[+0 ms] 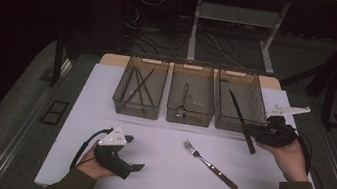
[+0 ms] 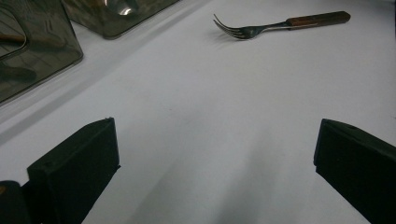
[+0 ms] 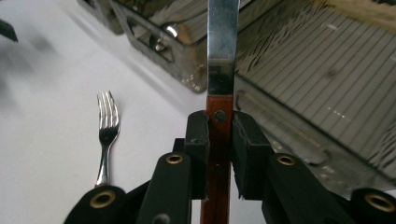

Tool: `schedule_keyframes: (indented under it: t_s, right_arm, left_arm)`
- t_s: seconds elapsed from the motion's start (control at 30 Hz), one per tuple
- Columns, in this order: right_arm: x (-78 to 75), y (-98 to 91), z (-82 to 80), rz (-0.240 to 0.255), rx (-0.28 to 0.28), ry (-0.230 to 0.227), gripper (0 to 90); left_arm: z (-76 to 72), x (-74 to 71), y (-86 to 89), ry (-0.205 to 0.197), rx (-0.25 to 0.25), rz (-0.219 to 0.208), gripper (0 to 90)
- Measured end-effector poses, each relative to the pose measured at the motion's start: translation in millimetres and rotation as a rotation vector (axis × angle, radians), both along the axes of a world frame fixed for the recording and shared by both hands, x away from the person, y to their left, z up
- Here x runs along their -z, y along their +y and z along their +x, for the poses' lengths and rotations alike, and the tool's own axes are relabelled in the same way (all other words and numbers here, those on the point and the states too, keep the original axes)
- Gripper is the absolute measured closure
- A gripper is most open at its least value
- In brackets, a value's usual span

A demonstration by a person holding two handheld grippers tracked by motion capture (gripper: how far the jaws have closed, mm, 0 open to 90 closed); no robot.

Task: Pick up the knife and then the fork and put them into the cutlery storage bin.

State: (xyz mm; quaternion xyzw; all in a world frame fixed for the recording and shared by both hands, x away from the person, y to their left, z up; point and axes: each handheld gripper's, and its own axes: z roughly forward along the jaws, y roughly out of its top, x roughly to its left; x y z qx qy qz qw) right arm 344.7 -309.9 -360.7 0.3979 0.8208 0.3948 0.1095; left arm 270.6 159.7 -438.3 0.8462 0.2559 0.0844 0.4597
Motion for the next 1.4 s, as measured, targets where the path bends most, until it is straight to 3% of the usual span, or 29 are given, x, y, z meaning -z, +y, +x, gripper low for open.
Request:
schedule_keyframes:
  t_s: [0.33, 0.87, 1.17, 1.4]
  right_arm:
    - [-18.9, -12.1, 14.2, 0.040, 0.052, -0.052, 77.4]
    - [-48.7, -18.1, 62.6, 0.039, 0.140, -0.095, 77.4]
    - [-43.1, -9.1, 90.7, -0.004, 0.170, -0.103, 77.4]
    - [-24.3, -10.2, 107.5, -0.011, 0.215, -0.062, 77.4]
  left_arm:
    - [-0.1, 0.9, -0.9, 0.001, -0.005, 0.005, 0.0]
    - [-1.0, 0.8, -2.2, 0.000, 0.006, 0.004, 0.0]
    - [-1.2, 0.4, -2.3, -0.002, 0.010, -0.001, 0.0]
    - [-1.4, 0.6, -2.8, -0.001, 0.013, -0.005, 0.0]
